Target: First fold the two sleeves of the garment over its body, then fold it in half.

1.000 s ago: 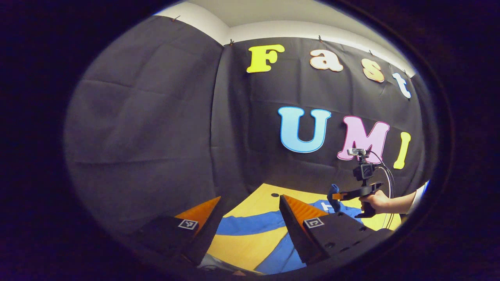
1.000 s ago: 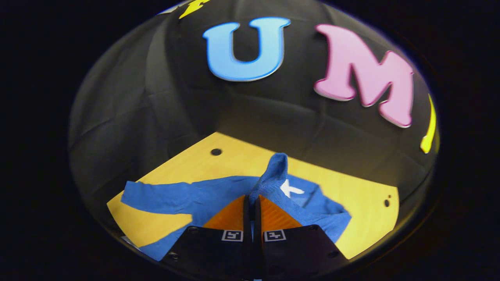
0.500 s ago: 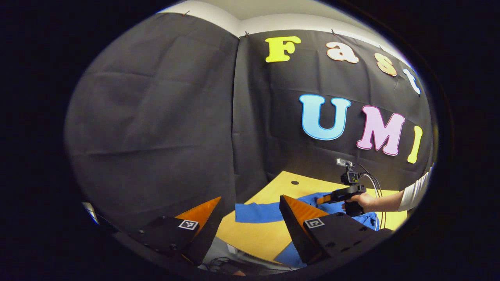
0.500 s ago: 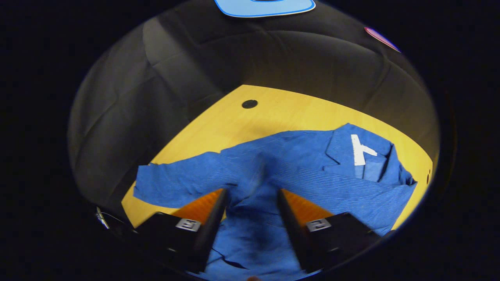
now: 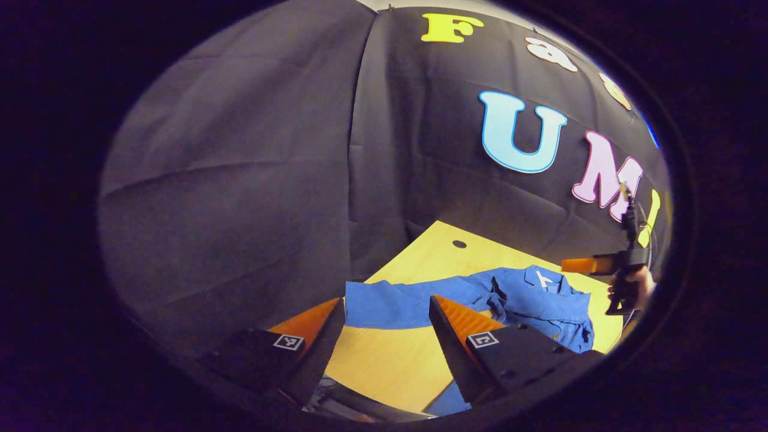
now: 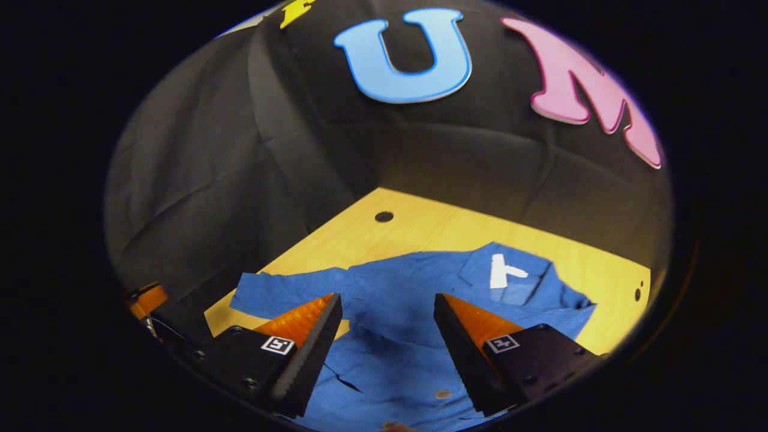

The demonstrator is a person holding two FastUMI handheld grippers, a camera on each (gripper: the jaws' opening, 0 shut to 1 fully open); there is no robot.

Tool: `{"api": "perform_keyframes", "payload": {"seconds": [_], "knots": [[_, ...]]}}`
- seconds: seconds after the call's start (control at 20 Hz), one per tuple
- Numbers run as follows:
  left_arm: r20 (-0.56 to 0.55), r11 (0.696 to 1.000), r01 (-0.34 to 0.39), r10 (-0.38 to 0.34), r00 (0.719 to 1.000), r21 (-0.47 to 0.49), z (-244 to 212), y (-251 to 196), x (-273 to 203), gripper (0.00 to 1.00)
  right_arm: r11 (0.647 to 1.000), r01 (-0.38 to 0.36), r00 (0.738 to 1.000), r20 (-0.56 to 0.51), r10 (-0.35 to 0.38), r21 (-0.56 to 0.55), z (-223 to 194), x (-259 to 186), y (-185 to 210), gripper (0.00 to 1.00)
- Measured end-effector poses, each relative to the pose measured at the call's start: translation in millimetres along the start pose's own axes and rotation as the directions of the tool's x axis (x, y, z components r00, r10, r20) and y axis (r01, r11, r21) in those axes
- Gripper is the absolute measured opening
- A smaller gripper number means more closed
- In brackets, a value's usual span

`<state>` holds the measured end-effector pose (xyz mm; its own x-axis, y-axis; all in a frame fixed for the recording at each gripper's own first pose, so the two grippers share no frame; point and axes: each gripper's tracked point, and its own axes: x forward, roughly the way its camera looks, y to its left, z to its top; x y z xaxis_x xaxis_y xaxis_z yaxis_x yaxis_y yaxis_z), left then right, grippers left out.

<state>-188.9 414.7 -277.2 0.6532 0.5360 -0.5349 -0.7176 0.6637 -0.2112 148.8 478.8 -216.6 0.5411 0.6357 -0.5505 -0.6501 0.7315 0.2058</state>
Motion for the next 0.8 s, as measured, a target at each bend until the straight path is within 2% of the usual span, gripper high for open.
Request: {"api": "perform_keyframes", "payload": {"seconds": [0.05,0.2,0.3,0.45,0.55,0.65,0.75,0.8], "knots": [[-0.076,1.000,-0.007,0.008,0.997,0.011,-9.6,4.9,19.4,0.83,1.000,0.020,1.000,0.018,-0.020,-0.002,6.0,-20.8,-15.0,0.99],[-0.193,0.996,-0.089,0.089,0.977,0.009,-37.2,27.8,76.8,0.84,0.995,0.100,0.993,0.060,-0.101,0.021,16.4,-80.8,-61.5,0.98],[-0.267,0.995,-0.096,0.094,0.959,0.005,-55.1,29.2,95.8,0.84,0.983,0.181,0.979,0.088,-0.183,0.038,20.6,-119.8,-96.9,0.98],[-0.320,0.992,-0.112,0.127,0.939,0.063,-53.7,29.4,108.1,0.84,0.962,0.257,0.958,0.103,-0.266,0.094,16.0,-168.3,-133.4,0.98],[-0.343,0.993,-0.104,0.116,0.932,0.053,-44.6,19.4,112.0,0.84,0.946,0.304,0.944,0.095,-0.315,0.116,7.4,-191.8,-154.3,0.98],[-0.371,0.997,-0.069,0.070,0.926,0.016,-49.8,21.6,120.2,0.84,0.930,0.342,0.932,0.077,-0.354,0.132,-2.0,-208.3,-169.3,0.98],[-0.391,0.998,-0.057,0.056,0.918,0.008,-48.3,28.8,124.2,0.84,0.923,0.351,0.929,0.068,-0.365,0.160,-7.3,-220.0,-173.7,0.98],[-0.405,0.997,-0.071,0.071,0.912,0.016,-49.6,34.3,124.5,0.84,0.920,0.351,0.928,0.066,-0.366,0.173,-9.7,-221.5,-173.7,0.98]]}}
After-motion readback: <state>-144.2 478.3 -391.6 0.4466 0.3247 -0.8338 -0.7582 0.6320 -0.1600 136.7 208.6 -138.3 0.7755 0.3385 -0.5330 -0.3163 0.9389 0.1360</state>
